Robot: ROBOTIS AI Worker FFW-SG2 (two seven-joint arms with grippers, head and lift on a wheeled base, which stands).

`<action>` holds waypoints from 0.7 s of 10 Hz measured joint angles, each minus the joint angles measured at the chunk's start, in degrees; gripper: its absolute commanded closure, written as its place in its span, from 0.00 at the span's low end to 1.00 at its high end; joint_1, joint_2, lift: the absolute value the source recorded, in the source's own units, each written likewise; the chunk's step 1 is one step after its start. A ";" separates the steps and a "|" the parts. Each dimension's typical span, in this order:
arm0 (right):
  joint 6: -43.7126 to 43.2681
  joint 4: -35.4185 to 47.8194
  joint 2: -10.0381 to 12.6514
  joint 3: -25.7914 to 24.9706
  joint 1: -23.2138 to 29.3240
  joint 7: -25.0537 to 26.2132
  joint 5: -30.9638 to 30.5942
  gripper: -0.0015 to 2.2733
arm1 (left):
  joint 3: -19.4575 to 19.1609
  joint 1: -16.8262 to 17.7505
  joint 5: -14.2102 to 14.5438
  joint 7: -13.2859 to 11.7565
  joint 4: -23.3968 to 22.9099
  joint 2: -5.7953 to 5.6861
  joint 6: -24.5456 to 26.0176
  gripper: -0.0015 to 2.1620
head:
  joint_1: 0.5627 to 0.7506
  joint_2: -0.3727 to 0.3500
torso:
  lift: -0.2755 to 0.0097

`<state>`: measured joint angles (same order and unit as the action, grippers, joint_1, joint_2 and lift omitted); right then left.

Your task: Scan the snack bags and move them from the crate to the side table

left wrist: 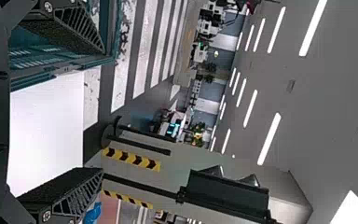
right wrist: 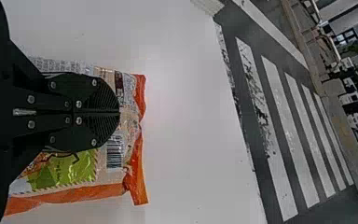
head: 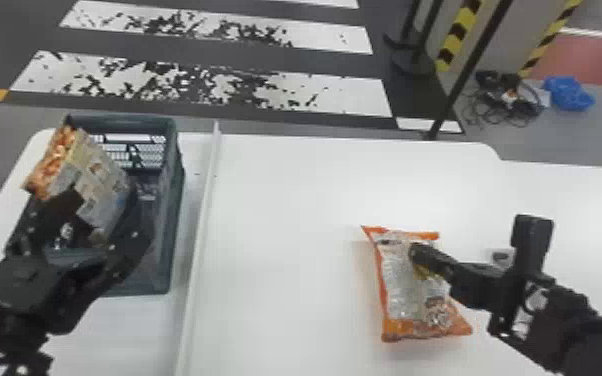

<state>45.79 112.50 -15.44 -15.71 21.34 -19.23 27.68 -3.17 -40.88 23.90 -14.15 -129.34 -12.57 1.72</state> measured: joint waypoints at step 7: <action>2.65 7.06 -1.45 -12.58 7.45 0.11 0.93 0.03 | 0.95 0.34 0.09 -0.92 0.06 -0.23 -0.13 0.05 | 0.70 0.10 | 0.66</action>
<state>48.44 119.57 -16.89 -28.29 28.79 -19.12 28.61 -2.22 -40.54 23.99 -15.07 -129.27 -12.80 1.59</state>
